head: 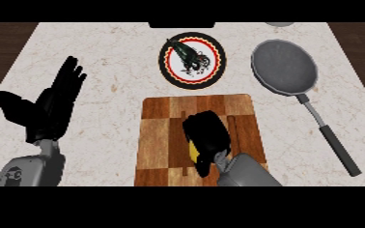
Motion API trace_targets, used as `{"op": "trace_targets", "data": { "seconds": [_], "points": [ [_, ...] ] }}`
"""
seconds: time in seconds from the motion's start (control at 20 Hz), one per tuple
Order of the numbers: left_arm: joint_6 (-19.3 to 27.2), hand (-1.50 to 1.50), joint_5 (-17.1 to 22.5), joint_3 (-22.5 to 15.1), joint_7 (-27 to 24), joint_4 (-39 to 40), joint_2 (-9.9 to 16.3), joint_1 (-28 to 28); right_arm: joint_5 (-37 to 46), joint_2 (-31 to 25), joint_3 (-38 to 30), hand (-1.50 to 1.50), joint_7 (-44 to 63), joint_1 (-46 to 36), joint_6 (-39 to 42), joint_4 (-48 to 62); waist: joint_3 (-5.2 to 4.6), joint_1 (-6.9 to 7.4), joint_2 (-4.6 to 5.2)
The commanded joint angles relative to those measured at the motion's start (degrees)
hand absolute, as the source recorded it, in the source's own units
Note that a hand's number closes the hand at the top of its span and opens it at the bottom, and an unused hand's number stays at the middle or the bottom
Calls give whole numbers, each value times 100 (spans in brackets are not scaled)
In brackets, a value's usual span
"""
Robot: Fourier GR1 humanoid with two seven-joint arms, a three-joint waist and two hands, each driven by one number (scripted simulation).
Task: Pick the lemon from the cutting board and place it in the pan
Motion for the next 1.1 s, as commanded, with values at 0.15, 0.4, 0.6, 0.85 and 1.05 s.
{"op": "trace_targets", "data": {
  "seconds": [0.15,0.4,0.6,0.85,1.05],
  "points": [
    [8,0,45,6,132,-258,-36,212,571,-590,-419,150,419,-221,-119,-1517,0,-36,-37],
    [90,0,-83,21,23,88,-62,-100,830,-894,-693,150,551,-390,-22,-2816,-2,-118,-25],
    [-77,0,8,50,-118,40,-75,123,771,-725,-1033,150,929,-478,783,-3577,-2,-22,-8],
    [-284,0,128,219,-100,-83,94,212,425,-651,-2074,150,568,-987,777,-3043,0,36,7],
    [-179,0,-17,100,29,17,30,-53,439,-848,-2766,150,274,-1021,127,-2400,2,41,21]
  ]
}}
